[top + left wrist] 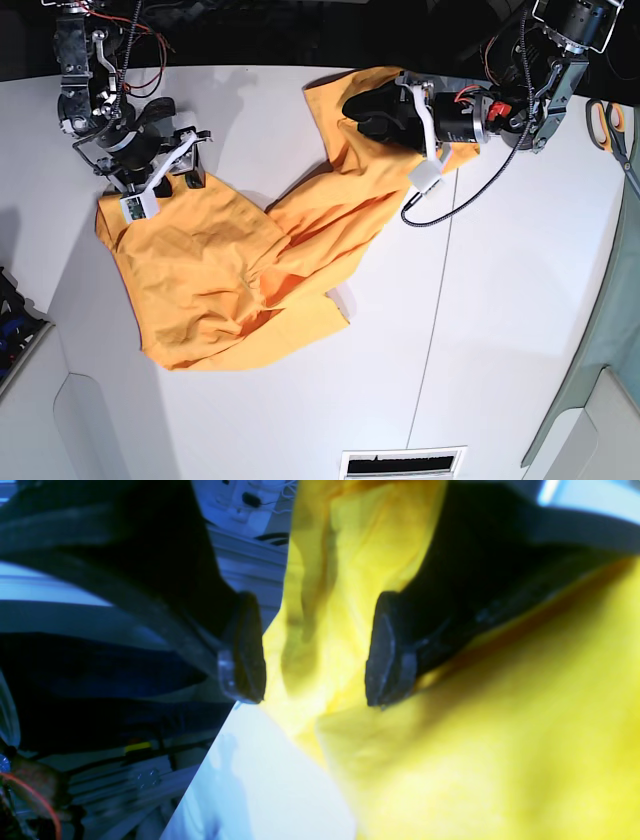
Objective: Layout the t-shirt on the table in an organized manner, then fold the t-shirt properly
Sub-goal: 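Drag the shirt edge with the right gripper to spread the body, then pull the shirt apart, left gripper stretching the sleeve away from the right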
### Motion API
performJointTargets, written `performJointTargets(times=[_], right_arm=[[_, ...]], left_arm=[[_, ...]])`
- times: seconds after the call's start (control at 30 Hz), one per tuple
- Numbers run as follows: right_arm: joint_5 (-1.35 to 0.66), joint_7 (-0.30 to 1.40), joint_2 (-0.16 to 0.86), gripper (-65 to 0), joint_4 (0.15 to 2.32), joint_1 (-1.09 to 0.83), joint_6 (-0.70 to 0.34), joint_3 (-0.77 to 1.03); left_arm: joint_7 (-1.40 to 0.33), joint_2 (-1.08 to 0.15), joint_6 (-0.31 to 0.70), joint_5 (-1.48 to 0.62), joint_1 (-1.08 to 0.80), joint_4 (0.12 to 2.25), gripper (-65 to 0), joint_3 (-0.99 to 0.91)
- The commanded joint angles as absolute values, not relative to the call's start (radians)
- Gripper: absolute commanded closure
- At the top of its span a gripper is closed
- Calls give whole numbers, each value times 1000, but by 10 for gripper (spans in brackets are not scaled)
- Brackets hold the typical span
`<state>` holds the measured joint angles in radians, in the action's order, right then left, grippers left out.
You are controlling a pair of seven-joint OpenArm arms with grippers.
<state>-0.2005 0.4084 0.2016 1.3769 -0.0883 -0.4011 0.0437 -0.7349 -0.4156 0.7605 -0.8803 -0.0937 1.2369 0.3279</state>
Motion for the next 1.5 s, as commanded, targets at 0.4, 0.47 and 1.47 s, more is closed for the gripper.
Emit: performJointTargets(times=[0.4,0.47,1.47], right_arm=[[-179,491,205,0,1441,-78,-408,52],[-179,524,205,0,1496,-86,-408,67],[-452,551,293,0,1731,-408,-528,521]], left_arm=[[-775,-440,698,-634,-65,1231,-372,325],[-775,-449,698,-608,-46,1231,-372,325],[-676,-568,528,-382,126,1274,-372,325]])
